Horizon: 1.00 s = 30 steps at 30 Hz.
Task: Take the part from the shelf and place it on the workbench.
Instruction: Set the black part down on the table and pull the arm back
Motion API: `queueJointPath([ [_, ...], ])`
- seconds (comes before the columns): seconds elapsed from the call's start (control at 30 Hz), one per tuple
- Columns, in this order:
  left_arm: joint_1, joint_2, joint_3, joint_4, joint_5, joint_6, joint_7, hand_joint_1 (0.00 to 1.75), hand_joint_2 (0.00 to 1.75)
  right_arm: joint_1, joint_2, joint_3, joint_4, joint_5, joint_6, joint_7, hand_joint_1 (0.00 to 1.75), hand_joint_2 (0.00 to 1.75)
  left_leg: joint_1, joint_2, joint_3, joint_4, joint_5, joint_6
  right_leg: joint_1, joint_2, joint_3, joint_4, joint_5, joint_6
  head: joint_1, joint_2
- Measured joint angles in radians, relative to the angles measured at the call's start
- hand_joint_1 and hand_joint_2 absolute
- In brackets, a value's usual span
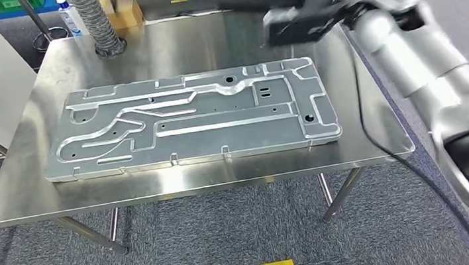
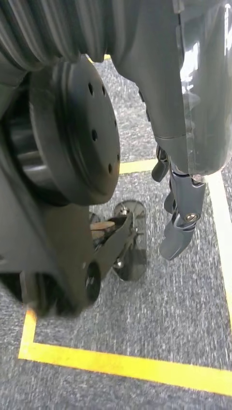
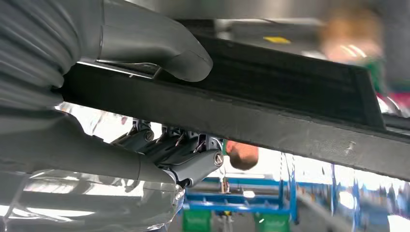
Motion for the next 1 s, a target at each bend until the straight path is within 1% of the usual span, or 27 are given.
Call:
queueJointPath([
  [0.03,-0.001,0.0,0.0,0.0,0.002,0.0,-0.003,0.0,1.75,-0.003,0.02,0.05,0.045,0.044,-0.037,0.001,1.38,1.75,0.0,0.0,-0.003,-0.009,0.022,0.002,0.002,0.002,0.005,0.0,-0.003,0.0,0.0,0.0],
  [0.07,-0.003,-0.001,0.0,0.0,0.004,0.001,-0.006,0.0,1.75,-0.003,0.04,0.092,0.088,0.072,-0.068,-0.001,1.38,1.75,0.0,0.0,0.011,-0.057,0.058,0.005,0.003,0.004,0.011,0.0,-0.007,0.001,0.0,0.0],
  [0.1,-0.005,-0.001,0.0,0.0,0.006,0.001,-0.009,0.0,1.75,-0.002,0.058,0.127,0.128,0.087,-0.093,-0.005,1.38,1.75,-0.001,0.0,0.039,-0.131,0.101,0.011,0.004,0.005,0.017,0.0,-0.011,0.002,0.0,0.0],
  [0.13,-0.006,-0.001,0.0,0.0,0.007,0.002,-0.01,0.0,1.75,-0.003,0.076,0.155,0.167,0.094,-0.114,-0.009,1.38,1.75,-0.003,0.0,0.069,-0.199,0.131,0.016,0.007,0.005,0.02,0.001,-0.016,0.005,0.0,0.0],
  [0.17,-0.007,-0.001,0.0,0.0,0.008,0.002,-0.01,0.0,1.75,-0.003,0.092,0.178,0.204,0.097,-0.13,-0.014,1.38,1.75,-0.005,0.0,0.09,-0.25,0.147,0.02,0.009,0.005,0.021,0.001,-0.018,0.008,0.0,0.0],
  [0.2,-0.008,-0.001,0.0,0.0,0.009,0.003,-0.01,0.0,1.75,-0.002,0.105,0.197,0.238,0.095,-0.141,-0.018,1.38,1.75,-0.007,-0.001,0.102,-0.278,0.151,0.023,0.01,0.004,0.02,0.0,-0.02,0.012,0.0,0.0],
  [0.27,-0.007,-0.002,0.0,0.0,0.011,0.003,-0.01,0.0,1.75,0.003,0.127,0.22,0.294,0.081,-0.148,-0.024,1.38,1.75,-0.007,-0.003,0.107,-0.29,0.146,0.027,0.011,0.003,0.02,-0.005,-0.021,0.022,0.0,0.0],
  [0.3,-0.007,-0.002,0.001,0.0,0.012,0.003,-0.011,0.0,1.75,0.007,0.135,0.226,0.317,0.071,-0.148,-0.027,1.38,1.75,-0.005,-0.003,0.109,-0.295,0.147,0.03,0.011,0.002,0.021,-0.004,-0.024,0.027,0.0,0.0],
  [0.33,-0.007,-0.002,0.001,0.0,0.012,0.002,-0.012,0.0,1.75,0.009,0.142,0.23,0.339,0.058,-0.147,-0.029,1.38,1.75,-0.003,-0.003,0.113,-0.301,0.148,0.035,0.01,0.002,0.016,0.008,-0.033,0.032,0.0,0.0],
  [0.37,-0.008,-0.003,0.001,0.0,0.013,0.001,-0.013,0.0,1.75,0.01,0.148,0.232,0.36,0.044,-0.147,-0.032,1.03,1.31,0.0,-0.003,0.117,-0.307,0.149,0.04,0.01,0.002,0.0,0.041,-0.052,0.037,0.0,0.0],
  [0.4,-0.009,-0.003,0.001,0.0,0.013,0.0,-0.015,0.0,1.75,0.012,0.152,0.234,0.381,0.033,-0.146,-0.033,0.69,0.87,0.001,-0.003,0.12,-0.31,0.149,0.043,0.009,0.001,-0.028,0.097,-0.078,0.041,0.0,0.0],
  [0.43,-0.01,-0.003,0.001,0.0,0.013,-0.001,-0.016,0.0,1.75,0.015,0.155,0.235,0.401,0.022,-0.146,-0.035,0.34,0.44,0.001,-0.003,0.122,-0.311,0.147,0.046,0.008,0.001,-0.066,0.164,-0.106,0.045,0.0,0.0],
  [0.47,-0.009,-0.003,0.001,0.0,0.012,-0.002,-0.017,0.0,1.75,0.019,0.157,0.236,0.42,0.014,-0.145,-0.037,0.0,0.0,0.001,-0.003,0.123,-0.311,0.145,0.048,0.008,0.001,-0.104,0.23,-0.126,0.048,0.0,0.0],
  [0.5,-0.008,-0.003,0.001,0.0,0.01,-0.002,-0.018,0.0,1.75,0.025,0.158,0.237,0.436,0.006,-0.144,-0.038,0.0,0.0,0.001,-0.004,0.125,-0.31,0.143,0.049,0.007,0.001,-0.132,0.27,-0.13,0.05,0.0,0.0],
  [0.53,-0.007,-0.003,0.001,0.0,0.007,-0.001,-0.017,0.0,1.75,0.03,0.16,0.237,0.45,-0.001,-0.141,-0.04,0.0,0.0,0.001,-0.004,0.128,-0.308,0.14,0.049,0.006,0.001,-0.141,0.273,-0.113,0.051,0.0,0.0],
  [0.57,-0.007,-0.004,0.001,0.0,0.006,0.0,-0.017,0.0,1.75,0.033,0.162,0.237,0.462,-0.008,-0.138,-0.042,0.0,0.0,0.001,-0.004,0.132,-0.306,0.135,0.047,0.004,0.001,-0.131,0.235,-0.078,0.05,0.0,0.0],
  [0.6,-0.007,-0.004,0.001,0.0,0.006,0.001,-0.015,0.0,1.75,0.034,0.163,0.237,0.472,-0.015,-0.135,-0.044,0.0,0.0,0.001,-0.004,0.137,-0.302,0.13,0.045,0.004,0.0,-0.103,0.165,-0.033,0.049,0.0,0.0],
  [0.63,-0.008,-0.004,0.001,0.0,0.008,0.002,-0.015,0.0,1.31,0.034,0.165,0.237,0.481,-0.023,-0.132,-0.047,0.0,0.0,-0.001,-0.004,0.14,-0.299,0.124,0.041,0.005,-0.001,-0.072,0.094,0.001,0.045,0.0,0.0],
  [0.67,-0.009,-0.005,0.001,0.0,0.011,0.001,-0.015,0.0,0.87,0.034,0.167,0.237,0.488,-0.03,-0.129,-0.049,0.0,0.0,-0.002,-0.004,0.142,-0.295,0.12,0.037,0.007,-0.001,-0.047,0.038,0.024,0.041,0.0,0.0],
  [0.7,-0.01,-0.005,0.001,0.0,0.014,0.0,-0.016,0.0,0.44,0.034,0.169,0.237,0.494,-0.036,-0.126,-0.051,0.0,0.0,-0.003,-0.004,0.143,-0.294,0.117,0.033,0.009,-0.001,-0.033,0.006,0.033,0.037,0.0,0.0],
  [0.73,-0.01,-0.005,0.001,0.0,0.016,-0.001,-0.017,0.0,0.0,0.035,0.17,0.237,0.501,-0.041,-0.123,-0.052,0.0,0.0,-0.004,-0.004,0.143,-0.294,0.115,0.029,0.012,-0.001,-0.03,-0.002,0.03,0.032,0.0,0.0],
  [0.8,-0.01,-0.005,0.001,0.0,0.016,-0.001,-0.013,0.0,0.0,0.036,0.173,0.236,0.512,-0.049,-0.12,-0.054,0.0,0.0,-0.003,-0.002,0.144,-0.293,0.112,0.02,0.011,-0.001,-0.027,-0.007,0.032,0.022,0.0,0.0],
  [0.83,-0.01,-0.005,0.001,0.0,0.016,0.001,-0.006,0.0,0.0,0.035,0.174,0.234,0.516,-0.054,-0.118,-0.055,0.0,0.0,-0.003,-0.002,0.141,-0.283,0.104,0.014,0.008,-0.001,-0.023,-0.01,0.033,0.016,0.0,0.0],
  [0.87,-0.011,-0.005,0.001,0.0,0.017,0.003,0.002,0.0,0.0,0.035,0.175,0.232,0.519,-0.059,-0.116,-0.056,0.0,0.0,-0.003,-0.001,0.131,-0.257,0.086,0.008,0.005,-0.002,-0.019,-0.014,0.034,0.011,0.0,0.0],
  [0.9,-0.011,-0.005,0.002,0.0,0.018,0.005,0.011,0.0,0.0,0.034,0.176,0.23,0.522,-0.064,-0.113,-0.056,0.0,0.0,-0.001,0.0,0.111,-0.209,0.059,0.003,0.003,-0.003,-0.016,-0.017,0.035,0.007,0.0,0.0],
  [0.97,-0.01,-0.005,0.003,0.0,0.024,0.007,0.033,0.0,0.0,0.035,0.178,0.226,0.527,-0.073,-0.108,-0.058,0.0,0.0,0.001,0.0,0.049,-0.075,0.0,-0.003,0.004,-0.003,-0.014,-0.016,0.034,0.004,0.0,0.0],
  [1.0,-0.01,-0.005,0.004,0.0,0.027,0.007,0.048,0.0,0.0,0.037,0.18,0.225,0.53,-0.077,-0.106,-0.06,0.0,0.0,0.001,0.0,0.023,-0.024,-0.015,-0.005,0.004,-0.002,-0.014,-0.015,0.034,0.004,0.0,0.0],
])
